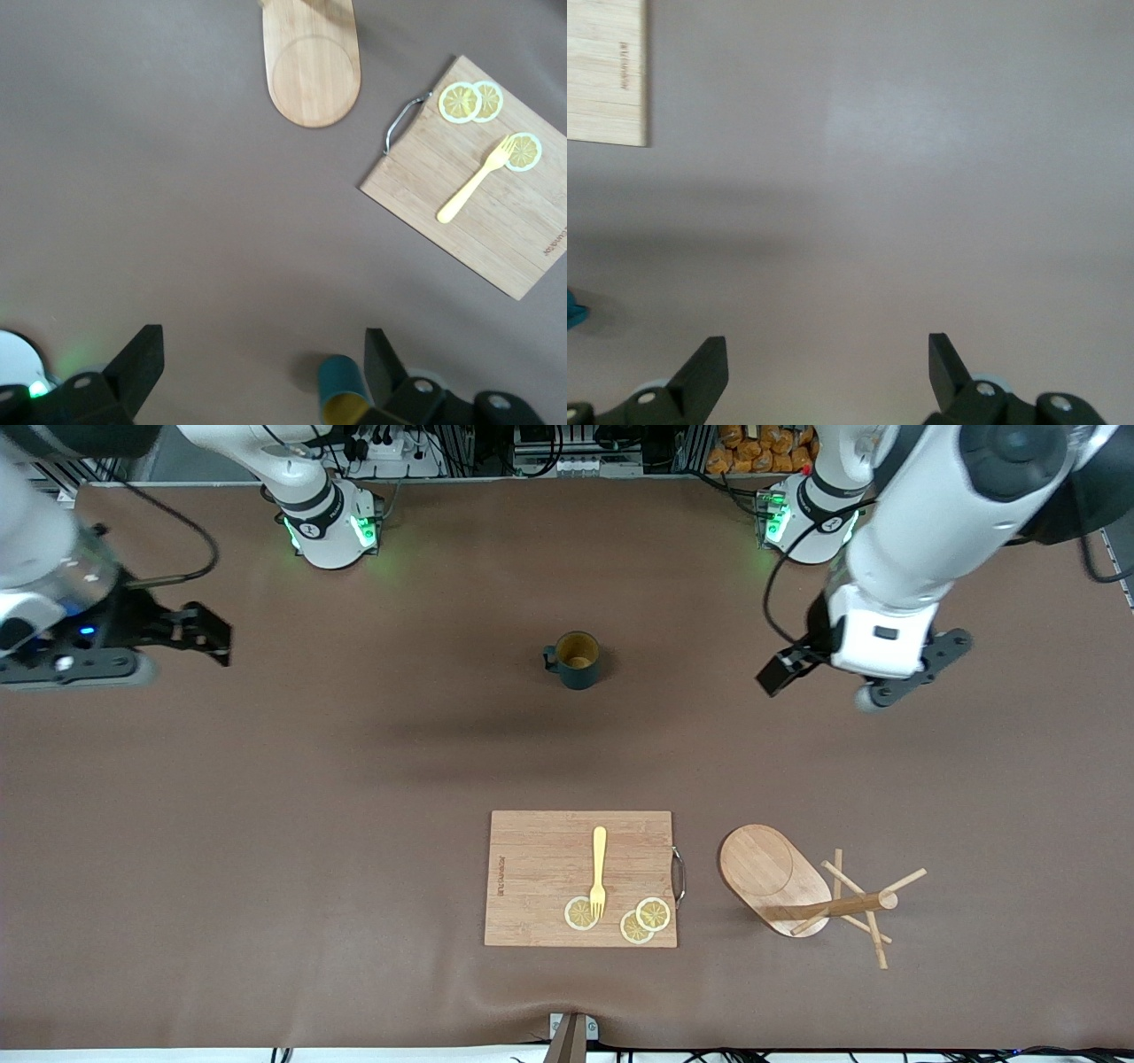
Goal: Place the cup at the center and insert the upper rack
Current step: 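Retract the right gripper while the left gripper moves above the mug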
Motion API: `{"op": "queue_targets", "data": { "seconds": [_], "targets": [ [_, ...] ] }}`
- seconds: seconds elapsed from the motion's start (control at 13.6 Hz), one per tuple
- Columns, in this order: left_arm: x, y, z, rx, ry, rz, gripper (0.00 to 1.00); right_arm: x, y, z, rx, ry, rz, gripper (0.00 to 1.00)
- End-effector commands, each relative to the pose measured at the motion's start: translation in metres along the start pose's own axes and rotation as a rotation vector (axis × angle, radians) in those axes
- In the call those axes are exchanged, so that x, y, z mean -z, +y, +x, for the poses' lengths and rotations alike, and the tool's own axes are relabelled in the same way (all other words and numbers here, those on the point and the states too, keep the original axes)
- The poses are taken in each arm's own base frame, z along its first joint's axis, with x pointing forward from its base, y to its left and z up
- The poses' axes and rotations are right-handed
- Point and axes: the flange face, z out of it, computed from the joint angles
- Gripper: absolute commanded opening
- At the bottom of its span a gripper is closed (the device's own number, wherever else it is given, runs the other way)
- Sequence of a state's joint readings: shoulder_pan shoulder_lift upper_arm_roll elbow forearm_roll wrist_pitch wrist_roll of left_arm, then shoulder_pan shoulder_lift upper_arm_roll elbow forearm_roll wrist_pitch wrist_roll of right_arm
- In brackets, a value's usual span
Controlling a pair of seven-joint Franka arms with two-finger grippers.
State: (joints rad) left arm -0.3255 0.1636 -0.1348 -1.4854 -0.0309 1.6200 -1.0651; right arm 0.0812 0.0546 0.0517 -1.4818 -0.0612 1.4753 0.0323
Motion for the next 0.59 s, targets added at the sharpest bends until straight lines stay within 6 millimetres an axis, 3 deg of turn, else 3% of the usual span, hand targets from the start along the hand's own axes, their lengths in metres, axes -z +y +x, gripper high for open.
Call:
{"op": "queue_targets", "data": {
  "seconds": [0.0, 0.15, 0.29, 0.51],
  "targets": [
    [-0.003, 0.034, -0.02, 0.065, -0.005, -0.011, 1.0, -0.002, 0.029, -0.002, 0.007, 0.0, 0.001, 1.0],
    [-0.007, 0.053, -0.05, 0.1, 0.001, -0.006, 1.0, -0.006, 0.056, -0.001, -0.006, 0.003, 0.025, 1.0],
    [-0.013, 0.074, -0.082, 0.138, 0.027, 0.004, 1.0, -0.011, 0.087, -0.001, -0.053, 0.031, 0.189, 1.0],
    [-0.026, 0.1, -0.134, 0.172, 0.074, 0.021, 1.0, -0.023, 0.105, 0.001, -0.082, 0.048, 0.236, 1.0]
  ]
}}
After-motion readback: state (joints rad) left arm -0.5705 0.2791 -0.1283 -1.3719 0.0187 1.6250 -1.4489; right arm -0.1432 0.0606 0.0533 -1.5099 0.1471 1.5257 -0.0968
